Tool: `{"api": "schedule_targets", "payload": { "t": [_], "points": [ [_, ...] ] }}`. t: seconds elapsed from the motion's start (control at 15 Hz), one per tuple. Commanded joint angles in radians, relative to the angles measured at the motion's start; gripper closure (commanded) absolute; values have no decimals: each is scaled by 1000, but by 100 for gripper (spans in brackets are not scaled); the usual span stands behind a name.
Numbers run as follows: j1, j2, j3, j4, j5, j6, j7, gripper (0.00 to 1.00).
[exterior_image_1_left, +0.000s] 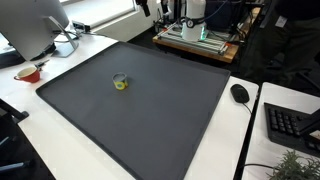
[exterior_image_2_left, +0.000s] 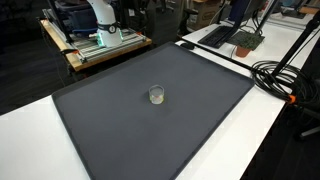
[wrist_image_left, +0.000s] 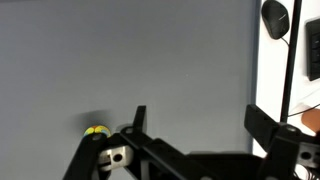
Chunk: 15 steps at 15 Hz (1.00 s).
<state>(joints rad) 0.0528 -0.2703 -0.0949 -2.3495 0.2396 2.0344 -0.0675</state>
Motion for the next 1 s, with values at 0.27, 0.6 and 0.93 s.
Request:
{"api": "schedule_targets", "payload": {
  "t": [0.27, 0.6, 0.93],
  "points": [
    [-20, 1, 19, 2, 5, -3, -4, 0],
    [-22, 17, 83, -9, -215, 55, 10, 0],
    [-8, 83, 146, 8, -452, 22, 0, 0]
  ]
}}
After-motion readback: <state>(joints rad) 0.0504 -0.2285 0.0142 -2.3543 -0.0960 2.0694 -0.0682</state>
